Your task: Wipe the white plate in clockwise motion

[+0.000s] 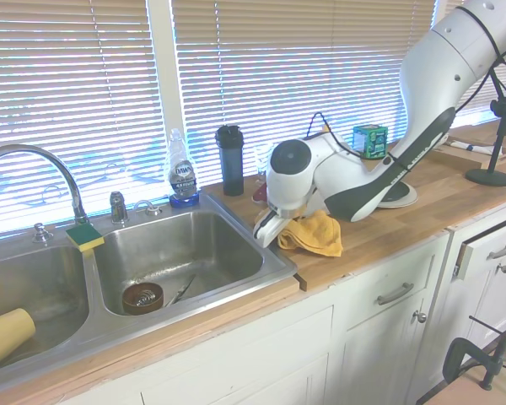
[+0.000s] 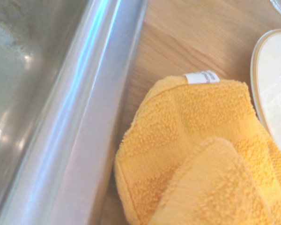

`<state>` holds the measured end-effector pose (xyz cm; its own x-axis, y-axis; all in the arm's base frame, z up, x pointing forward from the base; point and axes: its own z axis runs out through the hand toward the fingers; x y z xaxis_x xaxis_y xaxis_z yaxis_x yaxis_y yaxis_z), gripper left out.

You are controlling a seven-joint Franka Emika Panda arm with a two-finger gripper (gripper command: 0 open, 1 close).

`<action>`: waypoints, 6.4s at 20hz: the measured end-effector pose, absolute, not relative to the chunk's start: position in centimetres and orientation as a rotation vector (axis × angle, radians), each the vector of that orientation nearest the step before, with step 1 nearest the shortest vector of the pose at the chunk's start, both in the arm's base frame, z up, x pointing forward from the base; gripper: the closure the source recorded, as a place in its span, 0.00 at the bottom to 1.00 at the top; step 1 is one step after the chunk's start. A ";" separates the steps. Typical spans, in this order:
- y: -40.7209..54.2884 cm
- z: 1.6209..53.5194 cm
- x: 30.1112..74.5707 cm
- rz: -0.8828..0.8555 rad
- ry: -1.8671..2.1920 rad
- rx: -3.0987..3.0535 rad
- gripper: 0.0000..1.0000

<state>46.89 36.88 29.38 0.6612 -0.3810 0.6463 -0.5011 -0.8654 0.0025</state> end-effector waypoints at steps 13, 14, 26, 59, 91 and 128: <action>36.0 30.0 47.7 0.801 -0.942 2.721 1.00; 35.9 30.2 47.8 0.767 -0.966 2.726 1.00; 32.1 35.0 53.5 0.479 -1.251 2.743 1.00; 16.3 47.0 69.9 0.549 -1.599 2.599 1.00; 16.1 35.7 69.6 0.536 -1.640 2.666 1.00; 24.6 35.2 63.3 0.485 -1.530 2.690 1.00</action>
